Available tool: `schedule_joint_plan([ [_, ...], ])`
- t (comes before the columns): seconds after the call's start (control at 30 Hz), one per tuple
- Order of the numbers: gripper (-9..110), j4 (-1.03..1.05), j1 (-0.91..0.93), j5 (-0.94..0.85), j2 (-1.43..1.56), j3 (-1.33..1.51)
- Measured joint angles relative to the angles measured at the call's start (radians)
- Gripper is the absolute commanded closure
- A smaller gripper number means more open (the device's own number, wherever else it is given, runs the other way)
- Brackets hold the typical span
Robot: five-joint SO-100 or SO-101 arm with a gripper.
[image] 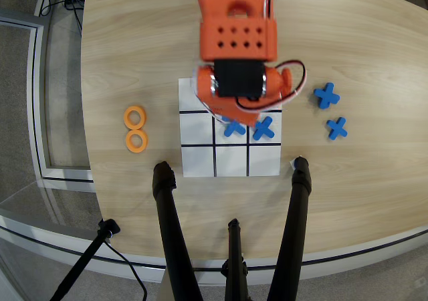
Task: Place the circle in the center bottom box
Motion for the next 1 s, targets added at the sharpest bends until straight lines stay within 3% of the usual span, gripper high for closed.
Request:
schedule_joint_plan([
  [0.23, 89, 0.032, 0.107, -0.227, 0.345, 0.299],
  [0.6, 89, -0.272, 0.241, -0.420, 0.931, 1.074],
  [0.83, 90, -0.417, 0.255, -0.440, 1.141, 1.304],
  [0.93, 102, -0.465, 0.255, -0.445, 1.184, 1.350],
  [1.0, 102, -0.451, 0.256, -0.445, 1.230, 1.350],
])
